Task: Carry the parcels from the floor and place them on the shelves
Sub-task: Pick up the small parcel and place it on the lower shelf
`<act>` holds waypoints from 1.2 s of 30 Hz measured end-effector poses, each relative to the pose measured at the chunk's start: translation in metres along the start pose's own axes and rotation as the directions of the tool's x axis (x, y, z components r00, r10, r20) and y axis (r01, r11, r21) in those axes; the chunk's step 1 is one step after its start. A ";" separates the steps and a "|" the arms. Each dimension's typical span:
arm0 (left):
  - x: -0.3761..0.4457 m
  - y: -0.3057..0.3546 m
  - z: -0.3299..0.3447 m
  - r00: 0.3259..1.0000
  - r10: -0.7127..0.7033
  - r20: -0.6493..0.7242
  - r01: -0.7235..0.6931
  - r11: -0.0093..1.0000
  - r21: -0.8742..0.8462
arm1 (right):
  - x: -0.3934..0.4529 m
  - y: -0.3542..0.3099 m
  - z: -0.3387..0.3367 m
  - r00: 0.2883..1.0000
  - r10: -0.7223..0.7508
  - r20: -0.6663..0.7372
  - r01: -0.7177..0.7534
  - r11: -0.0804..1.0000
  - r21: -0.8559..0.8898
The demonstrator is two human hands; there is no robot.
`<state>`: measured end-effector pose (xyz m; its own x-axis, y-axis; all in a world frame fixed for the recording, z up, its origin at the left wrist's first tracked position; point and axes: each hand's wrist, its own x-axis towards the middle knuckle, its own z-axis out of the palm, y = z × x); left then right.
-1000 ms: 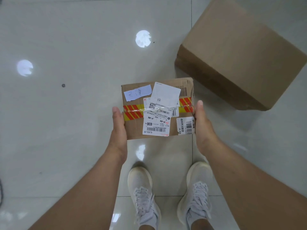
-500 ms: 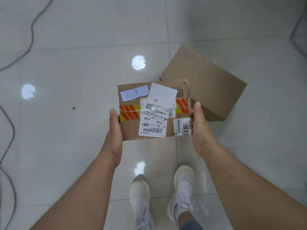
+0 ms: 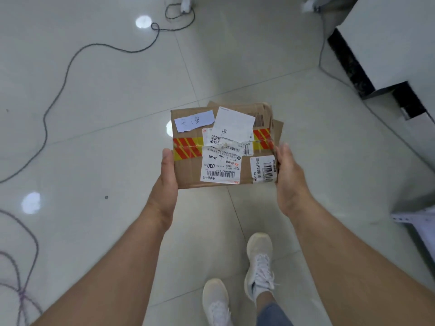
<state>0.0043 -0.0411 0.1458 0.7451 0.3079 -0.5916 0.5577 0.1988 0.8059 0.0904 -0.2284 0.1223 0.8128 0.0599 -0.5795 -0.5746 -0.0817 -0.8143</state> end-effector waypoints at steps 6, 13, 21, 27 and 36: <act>-0.048 0.041 0.039 0.995 0.067 0.076 -0.074 0.994 0.086 | -0.067 -0.035 -0.053 0.995 -0.044 -0.094 0.050 0.997 0.065; -0.105 0.077 0.107 0.971 0.104 0.215 -0.134 0.982 0.131 | -0.143 -0.069 -0.129 0.962 -0.112 -0.248 0.153 0.976 0.155; -0.169 0.110 0.203 0.941 0.182 0.285 -0.227 0.965 0.133 | -0.204 -0.100 -0.220 0.899 -0.086 -0.429 0.202 0.951 0.232; -0.226 0.144 0.271 0.896 0.170 0.411 -0.265 0.946 0.186 | -0.255 -0.119 -0.285 0.827 -0.050 -0.560 0.262 0.916 0.305; -0.284 0.165 0.359 0.687 0.095 0.720 -0.341 0.917 0.205 | -0.350 -0.136 -0.365 0.668 0.044 -0.743 0.305 0.894 0.328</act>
<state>0.0161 -0.4302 0.4385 0.8283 -0.4395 -0.3475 0.3324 -0.1138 0.9362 -0.0805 -0.6017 0.4472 0.5891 -0.7023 -0.3996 -0.2969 0.2718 -0.9154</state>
